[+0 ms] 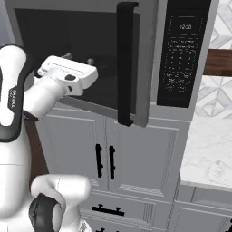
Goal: Open the microwave, place the bowl with waffle inside the microwave, then close the microwave door and turn it on.
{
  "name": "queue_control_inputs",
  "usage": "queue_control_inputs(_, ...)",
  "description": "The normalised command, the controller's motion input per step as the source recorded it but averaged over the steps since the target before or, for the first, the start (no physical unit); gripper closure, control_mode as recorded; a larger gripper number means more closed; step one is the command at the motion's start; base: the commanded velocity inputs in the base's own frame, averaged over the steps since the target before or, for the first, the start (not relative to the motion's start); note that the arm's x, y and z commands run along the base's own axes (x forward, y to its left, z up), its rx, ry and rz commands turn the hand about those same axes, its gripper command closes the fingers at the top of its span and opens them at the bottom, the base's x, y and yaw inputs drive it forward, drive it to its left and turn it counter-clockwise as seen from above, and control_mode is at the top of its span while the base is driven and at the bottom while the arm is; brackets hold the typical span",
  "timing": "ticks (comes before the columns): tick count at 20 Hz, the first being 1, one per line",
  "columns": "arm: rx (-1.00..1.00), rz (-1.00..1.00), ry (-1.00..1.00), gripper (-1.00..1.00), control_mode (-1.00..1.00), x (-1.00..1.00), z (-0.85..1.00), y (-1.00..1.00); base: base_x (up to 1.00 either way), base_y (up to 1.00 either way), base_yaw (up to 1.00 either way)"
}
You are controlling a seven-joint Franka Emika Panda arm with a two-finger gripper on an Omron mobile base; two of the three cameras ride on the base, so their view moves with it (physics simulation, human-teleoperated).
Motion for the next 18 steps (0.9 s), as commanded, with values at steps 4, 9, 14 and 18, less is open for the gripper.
queue_control_inputs(4, 0.09, 0.04, 0.19, -1.00, -1.00, 0.53, 0.00, -0.06, 0.00, 0.00, 0.00)
queue_control_inputs(9, 0.01, 0.01, 0.10, -1.00, -1.00, 0.31, 0.00, -0.01, 0.00, 0.00, 0.00)
queue_control_inputs(14, 0.00, 0.01, 0.09, -1.00, -1.00, 0.30, 0.00, 0.00, 0.00, 0.00, 0.00)
queue_control_inputs(18, 0.00, 0.01, 0.10, -1.00, -1.00, 0.34, 0.00, 0.00, 0.00, 0.00, 0.00)
